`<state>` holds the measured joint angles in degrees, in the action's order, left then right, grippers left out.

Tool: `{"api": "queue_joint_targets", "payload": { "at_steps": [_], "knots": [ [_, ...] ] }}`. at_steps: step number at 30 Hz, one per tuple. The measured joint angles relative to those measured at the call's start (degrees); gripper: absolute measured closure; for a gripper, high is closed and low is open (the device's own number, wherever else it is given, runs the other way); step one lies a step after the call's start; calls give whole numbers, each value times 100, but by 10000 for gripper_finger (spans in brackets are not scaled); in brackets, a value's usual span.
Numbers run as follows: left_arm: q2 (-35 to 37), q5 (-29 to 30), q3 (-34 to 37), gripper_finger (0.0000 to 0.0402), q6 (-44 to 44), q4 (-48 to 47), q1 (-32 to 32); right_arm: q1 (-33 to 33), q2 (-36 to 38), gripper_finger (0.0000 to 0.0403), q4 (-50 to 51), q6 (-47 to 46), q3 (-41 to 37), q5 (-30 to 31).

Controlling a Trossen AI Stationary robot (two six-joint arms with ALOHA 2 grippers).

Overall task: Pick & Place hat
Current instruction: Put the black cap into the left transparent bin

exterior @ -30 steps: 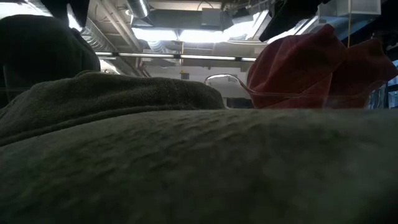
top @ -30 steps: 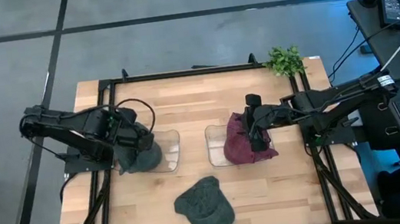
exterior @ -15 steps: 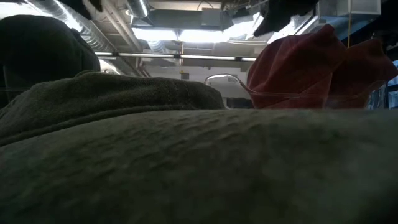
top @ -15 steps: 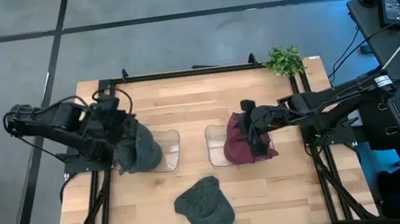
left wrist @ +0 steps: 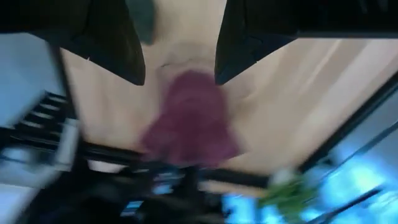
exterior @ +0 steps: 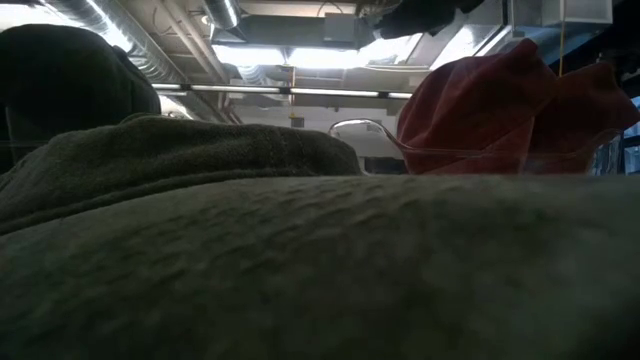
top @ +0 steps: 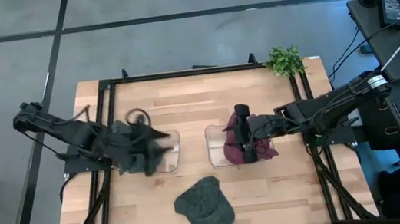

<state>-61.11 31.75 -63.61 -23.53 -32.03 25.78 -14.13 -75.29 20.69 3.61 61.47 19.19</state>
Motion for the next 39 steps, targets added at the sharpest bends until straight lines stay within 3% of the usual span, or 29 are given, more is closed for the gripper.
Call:
{"api": "queue_joint_targets", "payload": {
  "at_steps": [3,6,26,32,39],
  "knots": [
    [-332,-443,147,211,582,626,28,0,0,192,9,-235,0,71],
    [-729,-441,298,210,693,1010,21,0,0,192,1,-467,0,75],
    [-3920,-633,329,210,-3,2356,286,-429,0,192,-35,-968,0,78],
    [-4338,-1416,286,212,-673,2059,251,-574,0,192,-33,-1095,0,80],
    [-4616,-1620,285,212,-1023,1699,259,-664,0,192,-31,-1092,0,375]
  ]
}}
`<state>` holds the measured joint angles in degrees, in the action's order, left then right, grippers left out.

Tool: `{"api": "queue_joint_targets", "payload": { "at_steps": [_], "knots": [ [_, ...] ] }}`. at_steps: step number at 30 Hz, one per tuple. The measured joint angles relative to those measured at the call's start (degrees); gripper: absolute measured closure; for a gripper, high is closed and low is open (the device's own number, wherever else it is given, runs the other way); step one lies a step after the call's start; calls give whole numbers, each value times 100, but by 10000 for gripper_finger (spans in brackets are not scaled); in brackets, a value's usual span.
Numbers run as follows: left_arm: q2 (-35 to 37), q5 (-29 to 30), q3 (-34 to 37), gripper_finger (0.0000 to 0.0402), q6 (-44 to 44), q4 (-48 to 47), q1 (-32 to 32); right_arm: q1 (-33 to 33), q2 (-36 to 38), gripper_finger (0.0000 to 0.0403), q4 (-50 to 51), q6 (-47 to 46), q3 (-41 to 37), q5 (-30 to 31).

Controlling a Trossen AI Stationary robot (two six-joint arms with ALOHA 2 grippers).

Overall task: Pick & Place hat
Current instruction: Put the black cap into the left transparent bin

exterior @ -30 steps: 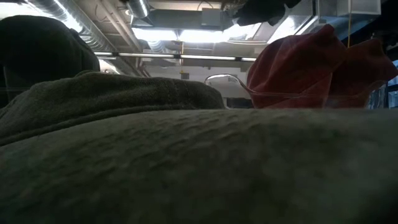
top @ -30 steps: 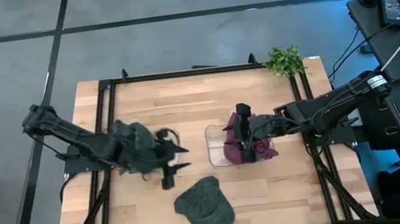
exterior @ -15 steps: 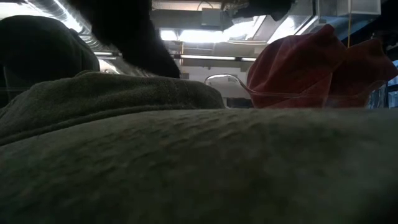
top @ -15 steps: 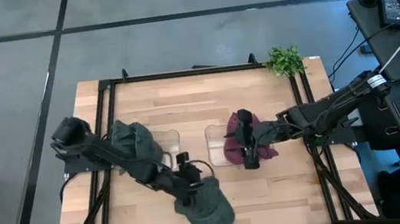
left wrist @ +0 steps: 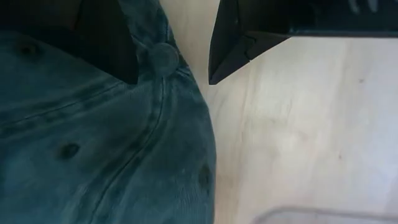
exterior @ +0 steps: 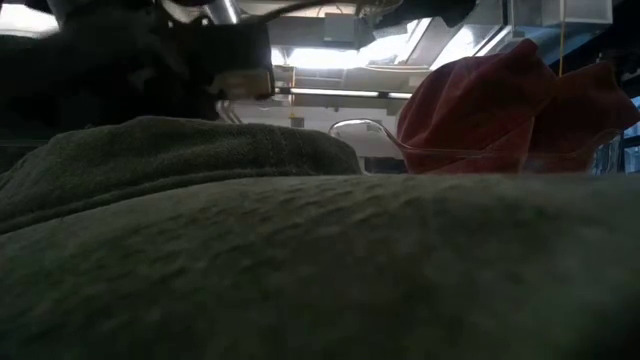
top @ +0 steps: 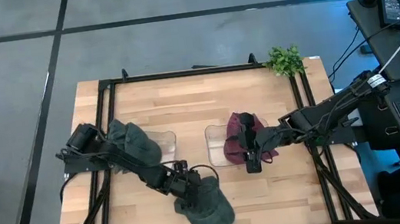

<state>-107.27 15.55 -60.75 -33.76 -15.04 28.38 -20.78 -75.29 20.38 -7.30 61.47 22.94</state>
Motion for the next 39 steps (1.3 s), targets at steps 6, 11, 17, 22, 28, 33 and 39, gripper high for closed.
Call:
{"api": "queue_joint_targets", "payload": {
  "at_steps": [6,11,17,22,28,33,39],
  "knots": [
    [-170,-13,-26,210,81,32,-12,0,0,192,2,1,0,2],
    [-215,-99,-31,212,36,49,-30,-1,0,192,3,-4,0,0],
    [-193,-140,-22,211,96,49,-21,-4,0,192,7,-21,0,0],
    [-189,-405,-20,236,155,7,-105,-4,0,192,9,-21,0,-2],
    [-196,-549,-16,316,155,11,-116,-4,0,192,30,-21,0,-2],
    [-198,-569,-13,360,153,15,-116,-4,0,192,31,-21,0,-2],
    [76,-807,-138,360,104,-246,-195,-4,0,192,52,-20,0,-4]
  ]
}}
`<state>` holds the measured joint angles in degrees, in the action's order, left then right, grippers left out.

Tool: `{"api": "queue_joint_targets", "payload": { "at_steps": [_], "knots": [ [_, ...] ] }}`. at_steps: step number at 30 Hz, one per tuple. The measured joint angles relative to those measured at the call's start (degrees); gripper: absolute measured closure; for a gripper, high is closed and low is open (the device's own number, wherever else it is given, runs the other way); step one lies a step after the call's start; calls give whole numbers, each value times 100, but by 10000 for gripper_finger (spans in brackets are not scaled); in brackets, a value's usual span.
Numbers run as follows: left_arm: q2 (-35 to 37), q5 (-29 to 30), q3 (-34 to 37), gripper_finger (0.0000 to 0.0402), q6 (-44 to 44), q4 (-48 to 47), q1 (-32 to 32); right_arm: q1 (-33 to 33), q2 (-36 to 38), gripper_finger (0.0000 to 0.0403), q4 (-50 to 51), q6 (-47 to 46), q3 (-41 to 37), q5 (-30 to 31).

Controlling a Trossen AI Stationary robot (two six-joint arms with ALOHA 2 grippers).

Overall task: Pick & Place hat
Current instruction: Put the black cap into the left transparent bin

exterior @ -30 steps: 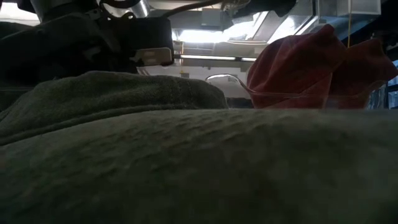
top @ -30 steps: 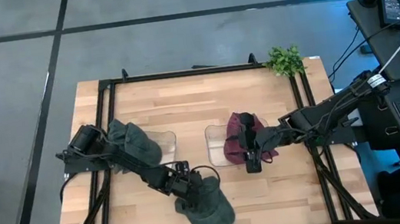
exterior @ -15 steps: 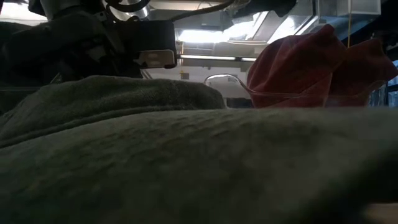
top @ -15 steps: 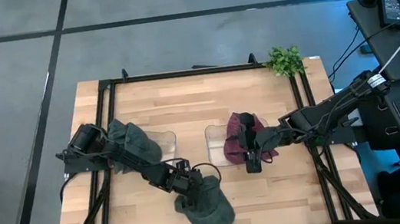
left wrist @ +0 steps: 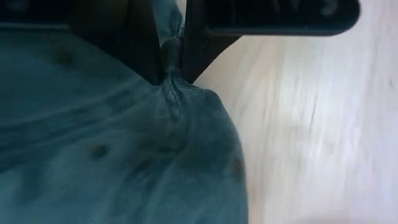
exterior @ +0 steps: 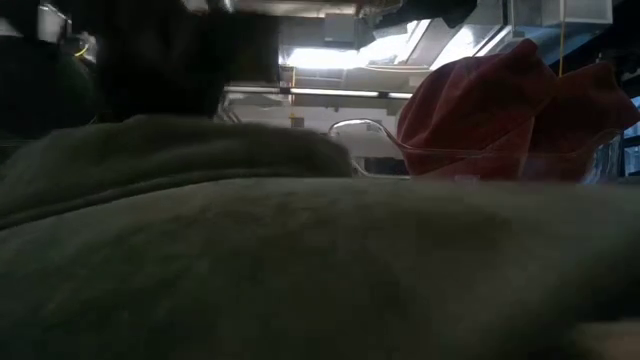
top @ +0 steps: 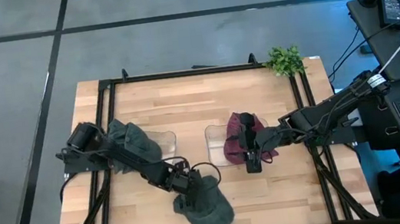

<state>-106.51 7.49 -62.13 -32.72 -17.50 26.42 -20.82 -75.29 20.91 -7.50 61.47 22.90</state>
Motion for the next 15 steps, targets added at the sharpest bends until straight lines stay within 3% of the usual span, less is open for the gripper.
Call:
{"api": "queue_joint_targets", "payload": {
  "at_steps": [7,10,15],
  "knots": [
    [970,-212,-254,360,-346,-351,-254,-62,0,192,26,45,0,-44],
    [1577,-594,-438,360,-460,-359,-386,-104,0,192,42,49,0,-55],
    [2578,-644,-691,360,-670,-883,-631,-151,0,192,81,171,0,-53]
  ]
}}
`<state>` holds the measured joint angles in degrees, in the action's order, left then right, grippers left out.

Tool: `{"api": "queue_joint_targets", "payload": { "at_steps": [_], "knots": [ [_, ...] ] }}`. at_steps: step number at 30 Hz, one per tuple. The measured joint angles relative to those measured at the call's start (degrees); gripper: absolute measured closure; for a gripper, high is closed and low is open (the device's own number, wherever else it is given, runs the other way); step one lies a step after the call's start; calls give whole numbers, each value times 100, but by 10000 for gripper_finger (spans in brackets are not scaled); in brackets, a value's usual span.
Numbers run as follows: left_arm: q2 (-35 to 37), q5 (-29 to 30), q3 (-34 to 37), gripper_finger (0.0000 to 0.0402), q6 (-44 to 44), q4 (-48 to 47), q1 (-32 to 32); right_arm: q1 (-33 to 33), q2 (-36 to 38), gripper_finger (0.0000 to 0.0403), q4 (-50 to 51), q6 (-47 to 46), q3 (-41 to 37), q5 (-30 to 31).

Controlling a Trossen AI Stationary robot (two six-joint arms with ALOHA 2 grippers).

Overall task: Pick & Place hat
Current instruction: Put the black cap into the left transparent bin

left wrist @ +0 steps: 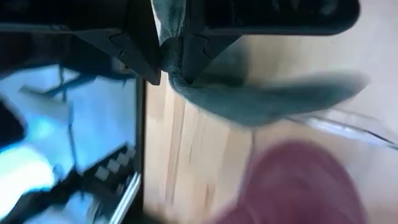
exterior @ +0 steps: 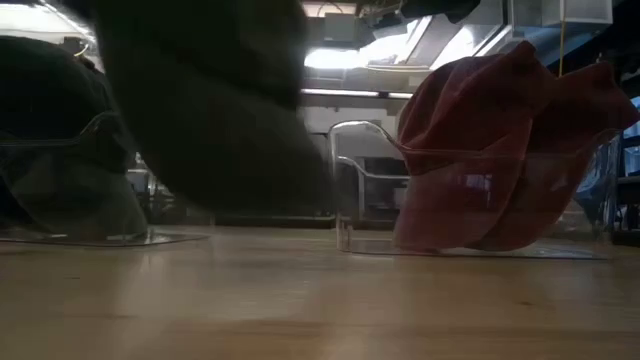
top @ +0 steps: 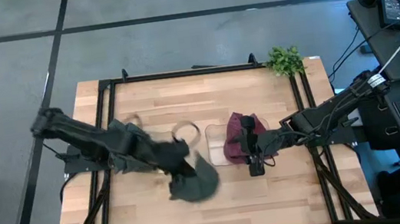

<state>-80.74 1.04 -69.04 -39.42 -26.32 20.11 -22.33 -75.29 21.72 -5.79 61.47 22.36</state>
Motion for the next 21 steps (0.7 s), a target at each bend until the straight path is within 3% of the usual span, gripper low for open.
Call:
{"api": "queue_joint_targets", "payload": {
  "at_steps": [10,15,21],
  "knots": [
    [1608,-221,-896,360,260,-2005,-531,0,0,192,0,574,0,172],
    [1994,-143,-1348,360,477,-2742,-754,2,0,192,-5,632,0,586],
    [2256,52,-1479,360,88,-3853,-967,7,0,192,-17,622,0,928]
  ]
}}
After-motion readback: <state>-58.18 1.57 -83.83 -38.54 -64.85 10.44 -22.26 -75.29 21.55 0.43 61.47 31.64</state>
